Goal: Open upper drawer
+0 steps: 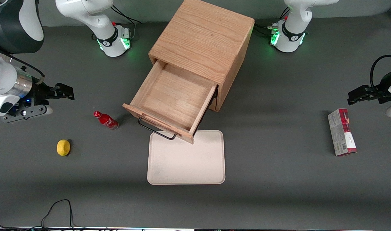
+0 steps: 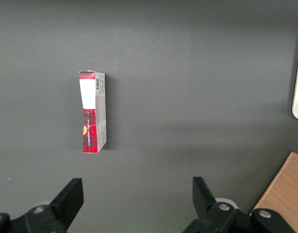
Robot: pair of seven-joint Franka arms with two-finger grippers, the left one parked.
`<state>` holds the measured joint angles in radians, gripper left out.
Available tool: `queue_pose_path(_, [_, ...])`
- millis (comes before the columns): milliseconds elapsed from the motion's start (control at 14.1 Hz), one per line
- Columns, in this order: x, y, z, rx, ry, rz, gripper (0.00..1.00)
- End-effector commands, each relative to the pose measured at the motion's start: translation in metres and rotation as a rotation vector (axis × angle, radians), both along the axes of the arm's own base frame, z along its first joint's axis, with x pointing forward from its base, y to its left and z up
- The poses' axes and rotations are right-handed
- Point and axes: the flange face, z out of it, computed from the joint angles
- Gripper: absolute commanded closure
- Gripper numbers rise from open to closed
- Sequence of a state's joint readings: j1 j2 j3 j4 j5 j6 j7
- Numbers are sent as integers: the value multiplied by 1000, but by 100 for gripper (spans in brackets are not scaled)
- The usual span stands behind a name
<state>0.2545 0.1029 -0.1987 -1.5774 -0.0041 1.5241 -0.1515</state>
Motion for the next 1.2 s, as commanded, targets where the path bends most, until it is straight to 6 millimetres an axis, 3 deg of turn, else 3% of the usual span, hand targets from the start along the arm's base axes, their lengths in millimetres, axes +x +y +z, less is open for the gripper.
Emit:
queue_pose_path(0, [-2, -21, 3, 11, -32, -56, 0])
queue_pose_path(212, [-6, -41, 7, 17, -24, -87, 0])
queue_pose_path(283, [-7, -33, 7, 17, -23, -84, 0])
queue_pose_path(708, [-47, -56, -5, 43, -87, -1, 0])
queue_pose_path(779, [-46, -57, -3, 49, -93, -13, 0])
queue_pose_path(850, [-44, -45, -3, 54, -93, -1, 0])
queue_pose_path(1133, [-41, -43, 7, 48, -93, -72, 0])
